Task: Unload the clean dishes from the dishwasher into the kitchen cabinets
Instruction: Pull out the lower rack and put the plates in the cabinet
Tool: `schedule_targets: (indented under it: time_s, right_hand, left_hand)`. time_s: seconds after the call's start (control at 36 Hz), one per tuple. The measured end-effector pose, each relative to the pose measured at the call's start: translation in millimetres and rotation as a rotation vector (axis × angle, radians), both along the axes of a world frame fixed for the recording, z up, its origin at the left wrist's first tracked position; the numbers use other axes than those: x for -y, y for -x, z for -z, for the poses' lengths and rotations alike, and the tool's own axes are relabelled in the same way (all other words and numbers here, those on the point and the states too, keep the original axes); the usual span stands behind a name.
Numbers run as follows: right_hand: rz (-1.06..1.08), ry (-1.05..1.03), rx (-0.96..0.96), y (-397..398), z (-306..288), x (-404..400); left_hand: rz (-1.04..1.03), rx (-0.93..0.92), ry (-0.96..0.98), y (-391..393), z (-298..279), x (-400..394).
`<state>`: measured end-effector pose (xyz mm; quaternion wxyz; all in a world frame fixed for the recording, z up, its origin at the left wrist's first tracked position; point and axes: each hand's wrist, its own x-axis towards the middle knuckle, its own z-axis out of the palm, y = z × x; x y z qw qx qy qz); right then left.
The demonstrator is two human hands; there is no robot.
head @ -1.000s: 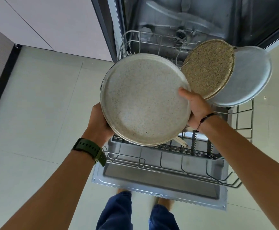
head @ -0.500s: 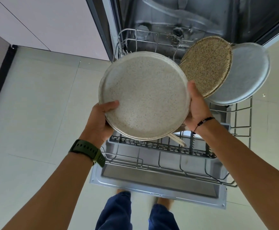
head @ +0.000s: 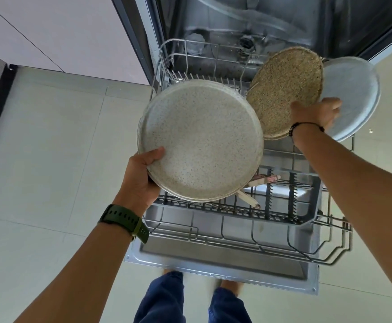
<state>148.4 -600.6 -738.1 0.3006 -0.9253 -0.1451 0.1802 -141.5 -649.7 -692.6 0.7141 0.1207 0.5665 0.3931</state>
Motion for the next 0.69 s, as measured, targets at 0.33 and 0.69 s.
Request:
schedule_targets:
  time_s: [0.33,0.69]
  right_hand:
    - [-0.26,-0.298,0.012,0.6,-34.1,-4.3]
    - [-1.361,-0.77,0.619,78.0,-85.3,70.9]
  left_hand:
    - [-0.027,0.046,0.005,-6.8,7.7,-0.3]
    - [-0.01,0.102,-0.028,-17.0,-4.4,-7.2]
